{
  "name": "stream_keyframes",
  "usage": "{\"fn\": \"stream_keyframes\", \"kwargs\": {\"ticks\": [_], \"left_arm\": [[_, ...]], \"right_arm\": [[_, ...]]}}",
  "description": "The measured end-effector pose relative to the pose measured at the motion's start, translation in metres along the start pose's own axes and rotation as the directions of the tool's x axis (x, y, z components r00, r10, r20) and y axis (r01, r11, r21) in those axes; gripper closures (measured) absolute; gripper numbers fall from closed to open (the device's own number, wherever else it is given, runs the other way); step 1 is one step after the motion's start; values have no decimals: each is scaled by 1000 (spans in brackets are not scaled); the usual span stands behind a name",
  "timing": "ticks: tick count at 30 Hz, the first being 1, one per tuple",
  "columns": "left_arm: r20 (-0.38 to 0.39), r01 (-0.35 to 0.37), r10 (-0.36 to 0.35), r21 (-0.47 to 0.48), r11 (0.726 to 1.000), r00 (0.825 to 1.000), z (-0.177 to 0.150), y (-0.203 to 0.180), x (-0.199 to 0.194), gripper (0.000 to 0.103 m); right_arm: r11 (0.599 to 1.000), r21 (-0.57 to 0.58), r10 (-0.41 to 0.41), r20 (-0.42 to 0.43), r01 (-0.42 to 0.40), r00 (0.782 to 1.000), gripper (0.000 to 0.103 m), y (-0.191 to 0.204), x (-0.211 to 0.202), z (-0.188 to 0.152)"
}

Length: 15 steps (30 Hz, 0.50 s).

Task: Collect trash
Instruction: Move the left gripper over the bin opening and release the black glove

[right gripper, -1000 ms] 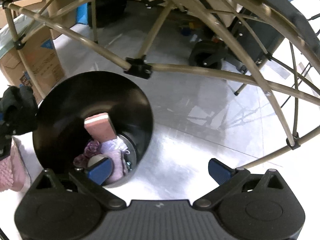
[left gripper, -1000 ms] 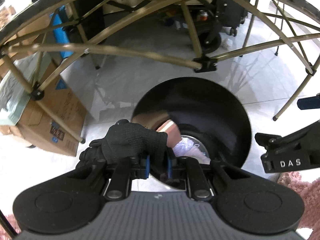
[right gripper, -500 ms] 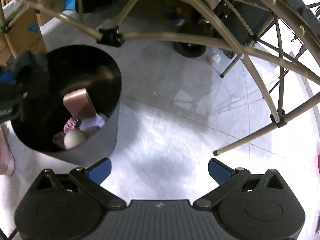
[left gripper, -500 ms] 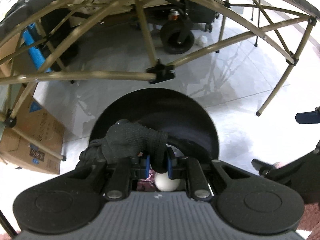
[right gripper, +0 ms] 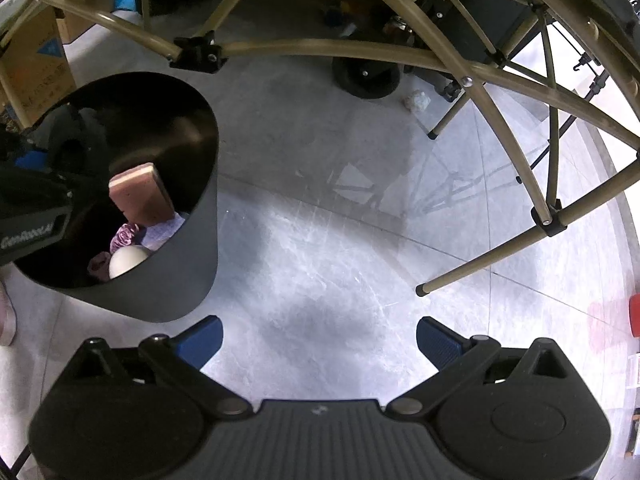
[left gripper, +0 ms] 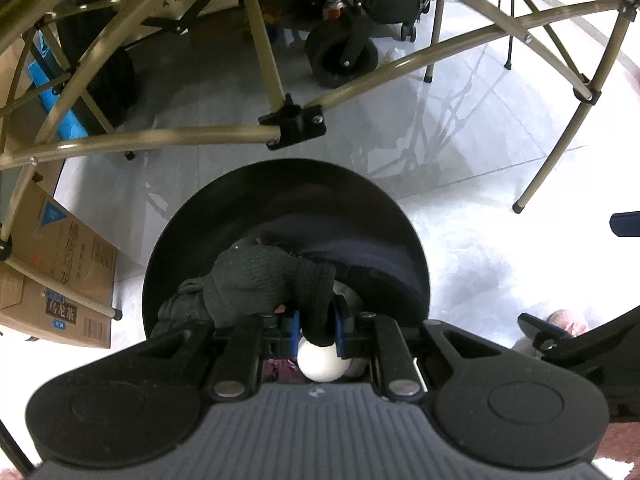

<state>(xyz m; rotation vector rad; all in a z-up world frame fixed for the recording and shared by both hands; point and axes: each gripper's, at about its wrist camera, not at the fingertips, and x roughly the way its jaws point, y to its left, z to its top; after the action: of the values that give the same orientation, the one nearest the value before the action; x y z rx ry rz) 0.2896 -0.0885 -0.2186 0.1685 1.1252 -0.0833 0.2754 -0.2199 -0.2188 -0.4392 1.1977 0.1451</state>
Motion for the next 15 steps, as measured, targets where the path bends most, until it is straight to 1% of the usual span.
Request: {"fn": "stream_keyframes", "kwargs": {"ticks": [4,5,6,7,8,10,11,12,13,15], "left_arm": [[-19,-1,0,-10,1000,1000,0,4,7,86],[-25,0,-1,-13,1000,1000,0,4,8,84],[-27,0,0,-14,1000,1000,0,5,8,80],[-27,-1,0,-15,1000,1000,0,4,8,69],[-26,0,-1,-18,1000,1000,1,4,7,60],[-9,-17,17,-24,1000,1000,1,4,4,20],[4,-35,35,-23,999,999,1,3,2,12],[17,-50,51,-23,998,999,1,3,0,2],[26,-62,63,-23,998,998,2,3,-3,0],[22,-72,73,-20,997,997,3,3,-4,0]], "right_arm": [[1000,-5,0,-4,0,1000,0,0,2,1],[1000,-6,0,-5,0,1000,0,1,2,1],[1000,-7,0,-6,0,1000,0,1,3,1],[1000,-8,0,-7,0,1000,0,1,3,1],[1000,-8,0,-9,0,1000,0,1,4,1],[1000,-9,-2,-11,2,1000,0,2,4,1],[1000,-10,-2,-11,2,1000,0,2,4,1],[1000,-10,-2,-11,2,1000,0,2,4,1],[1000,-11,-3,-11,3,1000,0,2,5,1],[1000,-13,-2,-13,2,1000,0,2,6,1]]}}
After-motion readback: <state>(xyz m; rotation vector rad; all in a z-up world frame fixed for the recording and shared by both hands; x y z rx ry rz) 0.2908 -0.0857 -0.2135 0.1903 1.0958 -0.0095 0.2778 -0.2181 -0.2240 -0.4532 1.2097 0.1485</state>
